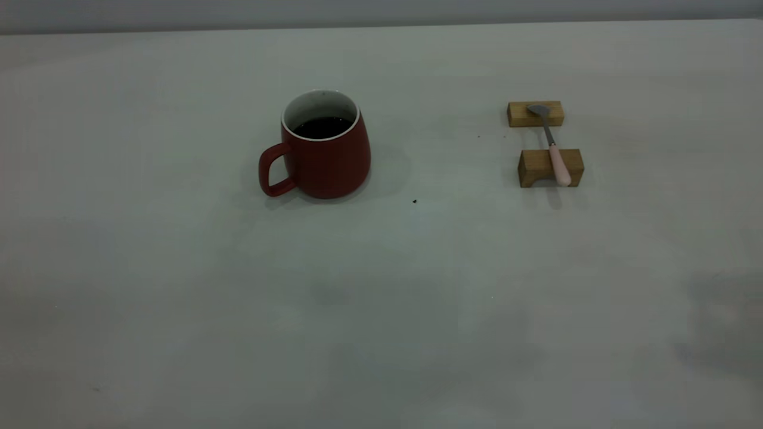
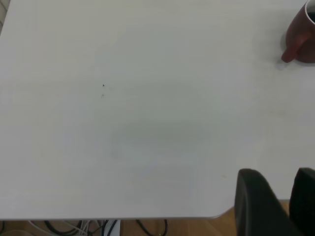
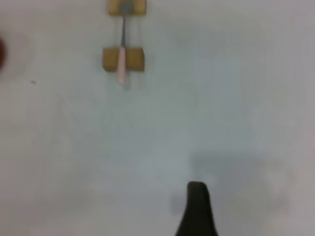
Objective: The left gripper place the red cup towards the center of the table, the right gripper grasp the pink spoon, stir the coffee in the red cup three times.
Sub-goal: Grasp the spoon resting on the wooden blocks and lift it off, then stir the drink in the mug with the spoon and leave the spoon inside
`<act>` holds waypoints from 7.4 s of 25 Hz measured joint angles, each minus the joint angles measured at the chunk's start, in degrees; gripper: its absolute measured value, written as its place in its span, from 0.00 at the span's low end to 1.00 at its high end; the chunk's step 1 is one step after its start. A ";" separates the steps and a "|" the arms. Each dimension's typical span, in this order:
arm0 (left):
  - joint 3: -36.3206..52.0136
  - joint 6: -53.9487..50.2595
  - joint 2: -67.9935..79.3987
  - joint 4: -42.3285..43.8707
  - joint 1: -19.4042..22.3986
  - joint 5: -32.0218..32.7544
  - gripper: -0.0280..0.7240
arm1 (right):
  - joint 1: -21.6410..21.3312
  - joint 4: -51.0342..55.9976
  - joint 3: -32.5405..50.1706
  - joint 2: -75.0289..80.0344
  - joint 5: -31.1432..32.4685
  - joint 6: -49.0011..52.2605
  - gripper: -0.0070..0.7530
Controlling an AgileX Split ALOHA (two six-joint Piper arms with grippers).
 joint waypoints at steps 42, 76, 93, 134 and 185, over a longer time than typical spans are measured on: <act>0.00 0.04 0.00 0.00 0.00 0.00 0.36 | 13.55 5.62 -36.90 70.79 -10.26 -8.19 0.88; 0.00 0.04 0.00 0.00 0.00 0.00 0.36 | 13.55 1.77 -36.90 74.72 -14.20 -0.92 0.19; 0.00 0.04 0.00 0.00 0.00 0.00 0.36 | 15.39 43.30 -36.90 55.95 1.64 2.54 0.20; 0.00 0.04 0.00 0.00 0.00 -0.05 0.36 | 23.85 88.86 -53.47 81.08 -0.99 49.07 0.20; 0.00 0.04 0.00 0.00 0.00 -0.05 0.36 | 24.44 84.24 -54.88 81.63 2.06 45.26 0.37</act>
